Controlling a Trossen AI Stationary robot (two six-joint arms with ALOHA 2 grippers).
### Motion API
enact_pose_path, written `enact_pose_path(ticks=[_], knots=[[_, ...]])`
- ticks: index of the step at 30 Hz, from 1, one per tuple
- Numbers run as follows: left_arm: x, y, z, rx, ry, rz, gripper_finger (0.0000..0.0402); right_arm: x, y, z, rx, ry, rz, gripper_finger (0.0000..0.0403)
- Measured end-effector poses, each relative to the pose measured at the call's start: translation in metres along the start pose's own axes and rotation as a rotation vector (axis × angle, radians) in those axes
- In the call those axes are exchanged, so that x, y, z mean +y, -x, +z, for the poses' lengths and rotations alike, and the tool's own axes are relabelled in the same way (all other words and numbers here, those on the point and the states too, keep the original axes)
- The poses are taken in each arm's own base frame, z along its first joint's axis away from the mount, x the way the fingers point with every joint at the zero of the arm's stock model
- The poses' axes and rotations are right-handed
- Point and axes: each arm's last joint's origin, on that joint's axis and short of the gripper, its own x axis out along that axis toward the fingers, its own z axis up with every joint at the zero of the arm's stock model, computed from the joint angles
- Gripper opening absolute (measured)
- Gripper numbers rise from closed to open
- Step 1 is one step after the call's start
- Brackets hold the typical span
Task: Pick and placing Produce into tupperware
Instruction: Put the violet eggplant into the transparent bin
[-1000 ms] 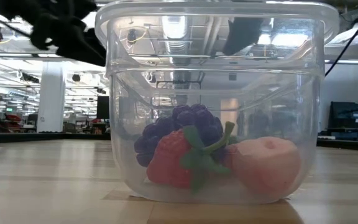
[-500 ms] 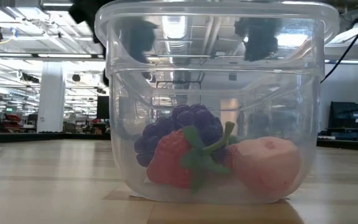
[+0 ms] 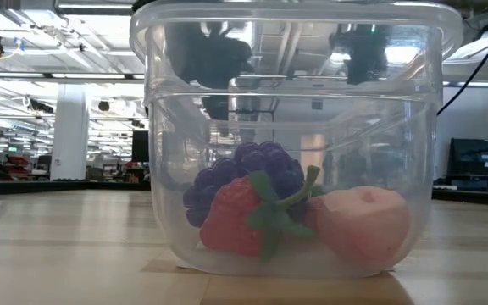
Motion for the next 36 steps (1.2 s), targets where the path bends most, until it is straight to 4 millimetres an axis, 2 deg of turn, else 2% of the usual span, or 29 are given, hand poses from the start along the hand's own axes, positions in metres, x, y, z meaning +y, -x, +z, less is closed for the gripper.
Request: enact_pose_path(ticks=[6,15,25,36], knots=[[-0.005,-0.020,-0.010,0.090,0.053,0.009,0.0236,-0.001,0.011,0.000,-0.072,0.018,-0.005,0.0178],[-0.011,-0.020,-0.014,0.059,0.093,0.012,0.0243,-0.002,0.019,-0.003,-0.102,0.015,-0.005,0.0156],[-0.018,-0.050,-0.019,0.103,0.080,-0.015,0.0243,0.000,0.020,-0.003,-0.104,0.013,0.002,0.0140],[-0.017,-0.055,-0.018,0.072,0.069,0.015,0.0243,0.007,0.021,0.001,-0.135,0.033,0.028,0.0132]])
